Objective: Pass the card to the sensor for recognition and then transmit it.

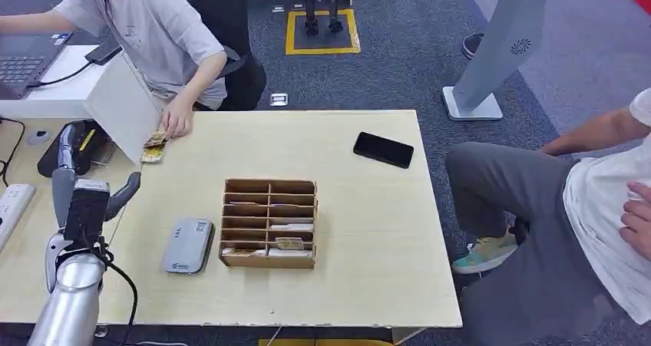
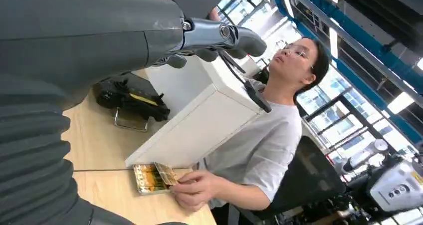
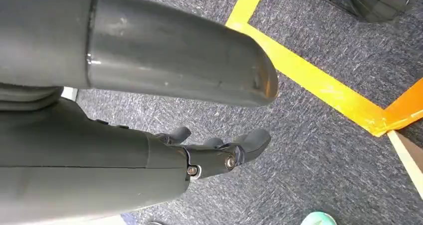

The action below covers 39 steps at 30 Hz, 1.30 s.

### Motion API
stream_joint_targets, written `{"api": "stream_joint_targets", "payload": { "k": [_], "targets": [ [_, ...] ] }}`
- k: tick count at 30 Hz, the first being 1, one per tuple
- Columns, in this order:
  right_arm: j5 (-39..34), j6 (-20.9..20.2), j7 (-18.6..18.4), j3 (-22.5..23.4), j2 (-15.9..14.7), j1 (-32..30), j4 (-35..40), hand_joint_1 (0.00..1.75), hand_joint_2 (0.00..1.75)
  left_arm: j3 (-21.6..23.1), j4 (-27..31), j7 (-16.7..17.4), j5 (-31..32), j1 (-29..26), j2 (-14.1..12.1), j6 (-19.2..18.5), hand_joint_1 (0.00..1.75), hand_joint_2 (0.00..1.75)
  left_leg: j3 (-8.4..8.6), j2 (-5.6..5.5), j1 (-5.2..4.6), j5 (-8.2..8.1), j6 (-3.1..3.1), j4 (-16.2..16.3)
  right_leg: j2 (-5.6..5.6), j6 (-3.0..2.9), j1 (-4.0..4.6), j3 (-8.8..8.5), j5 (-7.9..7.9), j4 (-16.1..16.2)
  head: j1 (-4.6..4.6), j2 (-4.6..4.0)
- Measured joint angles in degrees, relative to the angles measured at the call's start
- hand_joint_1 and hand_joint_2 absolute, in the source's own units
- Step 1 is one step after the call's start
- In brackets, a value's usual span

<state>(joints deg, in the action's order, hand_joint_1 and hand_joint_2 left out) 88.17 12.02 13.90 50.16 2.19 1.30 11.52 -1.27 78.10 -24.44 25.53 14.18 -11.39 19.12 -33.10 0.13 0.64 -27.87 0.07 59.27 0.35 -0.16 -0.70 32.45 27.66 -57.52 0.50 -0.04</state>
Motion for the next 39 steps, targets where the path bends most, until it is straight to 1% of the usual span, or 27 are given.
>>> {"api": "stream_joint_targets", "payload": {
  "k": [1, 4, 7, 11, 12, 13, 14, 15, 16, 17, 18, 19, 22, 27, 35, 39],
  "targets": [
    [-0.13, 0.02, 0.00, 0.11, 0.00, -0.06, 0.00, 0.00, 0.00, 0.42, 1.40, -1.14, 0.00, -1.24, -0.07, -1.11, 0.00, 1.75, 0.00, 0.04, 0.00, -0.01, 0.00, 0.00, 0.03, 0.00, 0.00, 0.00, 0.00, 0.00, 0.04, 0.00],
    [-0.74, 0.04, -0.02, 0.55, 0.00, -0.44, 0.00, 0.00, 0.00, 2.79, 8.29, -4.73, 0.68, -6.99, -0.15, -3.99, 0.00, 1.75, 0.00, 0.08, -0.01, -0.07, 0.04, 0.00, 0.09, 0.03, -0.01, 0.03, 0.05, 0.02, 0.02, 0.00],
    [-0.76, 0.04, 0.09, 1.05, 0.00, -0.74, 0.02, 0.00, 0.00, 6.67, 14.37, -6.55, 3.74, -12.16, -0.15, -4.50, 0.00, 1.75, -0.02, 0.05, -0.04, -0.14, 0.10, 0.00, 0.04, 0.13, -0.03, 0.04, 0.12, 0.03, 0.00, 0.00],
    [-0.94, 0.33, 0.87, 1.38, 0.00, -0.65, 0.02, 0.00, 0.00, 12.54, 19.12, -6.99, 10.64, -15.27, -0.20, -0.94, 0.00, 1.75, -0.04, 0.04, -0.04, -0.16, 0.12, 0.00, 0.01, 0.14, -0.03, 0.03, 0.12, 0.03, 0.02, 0.00],
    [-0.92, 0.28, 0.83, 1.42, 0.00, -0.57, 0.02, 0.00, 0.00, 13.62, 19.54, -7.87, 14.67, -15.71, -0.26, 0.38, 0.00, 1.75, -0.02, 0.04, -0.04, -0.16, 0.13, 0.00, 0.01, 0.14, -0.03, 0.03, 0.12, 0.04, 0.02, 0.00],
    [-0.90, 0.11, 0.65, 1.44, 0.00, -0.52, 0.02, 0.00, 0.00, 15.77, 19.56, -8.41, 21.38, -16.11, -0.22, 3.10, 0.00, 1.75, 0.00, 0.03, -0.07, -0.16, 0.13, 0.00, -0.01, 0.14, -0.05, 0.02, 0.12, 0.04, 0.02, 0.00],
    [-0.81, 0.07, 0.61, 1.44, 0.00, -0.46, 0.02, 0.00, 0.00, 19.01, 19.32, -7.99, 27.25, -16.49, -0.15, 6.27, 0.00, 1.75, 0.01, -0.02, -0.09, -0.16, 0.13, 0.01, -0.07, 0.14, -0.08, -0.01, 0.12, 0.04, 0.04, 0.00],
    [-0.76, 0.07, 0.48, 1.46, 0.00, -0.34, 0.02, 0.00, 0.00, 23.01, 18.58, -6.65, 31.02, -16.83, -0.06, 9.11, 0.00, 1.75, 0.00, -0.04, -0.10, -0.15, 0.14, 0.01, -0.09, 0.14, -0.09, -0.01, 0.12, 0.04, 0.11, 0.00],
    [-0.76, 0.07, 0.48, 1.49, 0.00, -0.22, 0.02, 0.00, 0.00, 26.11, 17.98, -5.34, 31.65, -17.17, 0.02, 10.70, 0.00, 1.75, -0.01, -0.02, -0.07, -0.15, 0.13, 0.01, -0.08, 0.14, -0.07, -0.01, 0.11, 0.04, 0.07, 0.00],
    [-0.76, 0.04, 0.48, 1.51, 0.00, -0.06, 0.02, 0.00, 0.00, 29.23, 17.63, -4.12, 31.17, -17.34, 0.15, 12.32, 0.00, 1.75, -0.02, 0.01, -0.04, -0.15, 0.13, 0.01, -0.02, 0.14, -0.06, 0.00, 0.10, 0.04, -0.02, 0.00],
    [-0.76, 0.04, 0.30, 1.55, 0.00, 0.01, 0.02, 0.00, 0.00, 31.39, 17.48, -2.94, 30.05, -17.22, 0.00, 13.21, 0.00, 1.75, 0.01, 0.03, -0.07, -0.15, 0.13, 0.01, -0.01, 0.14, -0.06, 0.00, 0.09, 0.04, -0.11, 0.00],
    [-0.76, 0.04, 0.20, 1.62, 0.00, 0.00, 0.02, 0.00, 0.00, 32.93, 17.35, -2.38, 28.67, -17.07, -0.28, 13.43, 0.00, 1.75, 0.02, 0.01, -0.09, -0.15, 0.13, 0.01, -0.02, 0.14, -0.08, 0.00, 0.10, 0.04, -0.07, 0.00],
    [-0.76, 0.02, -0.02, 1.84, 0.00, -0.02, 0.02, 0.00, 0.00, 35.69, 17.29, -2.40, 25.55, -17.01, -1.14, 12.75, 0.00, 1.75, 0.01, -0.01, -0.05, -0.15, 0.13, 0.01, -0.04, 0.13, -0.06, 0.00, 0.10, 0.04, -0.04, 0.00],
    [-0.74, 0.02, -0.02, 1.86, 0.00, 0.02, 0.02, 0.00, 0.00, 38.07, 17.24, -2.99, 25.88, -17.01, -1.73, 12.09, 0.00, 1.75, 0.00, -0.02, -0.03, -0.15, 0.13, 0.00, -0.04, 0.13, -0.03, 0.00, 0.11, 0.03, -0.04, 0.00],
    [-0.74, 0.02, -0.02, 1.88, 0.00, 0.01, 0.02, 0.00, 0.00, 39.23, 17.00, -3.01, 25.92, -17.00, -2.21, 12.07, 0.00, 1.75, -0.01, -0.02, -0.05, -0.15, 0.13, 0.01, -0.04, 0.13, -0.04, -0.01, 0.11, 0.03, -0.04, 0.00],
    [-0.57, 0.07, 0.11, 1.86, 0.00, 0.03, 0.02, 0.00, 0.00, 39.28, 16.28, -2.29, 27.76, -16.95, -2.34, 12.51, 0.00, 1.75, -0.01, -0.02, -0.05, -0.15, 0.13, 0.01, -0.04, 0.13, -0.04, -0.01, 0.11, 0.03, -0.04, 0.00]
  ]
}}
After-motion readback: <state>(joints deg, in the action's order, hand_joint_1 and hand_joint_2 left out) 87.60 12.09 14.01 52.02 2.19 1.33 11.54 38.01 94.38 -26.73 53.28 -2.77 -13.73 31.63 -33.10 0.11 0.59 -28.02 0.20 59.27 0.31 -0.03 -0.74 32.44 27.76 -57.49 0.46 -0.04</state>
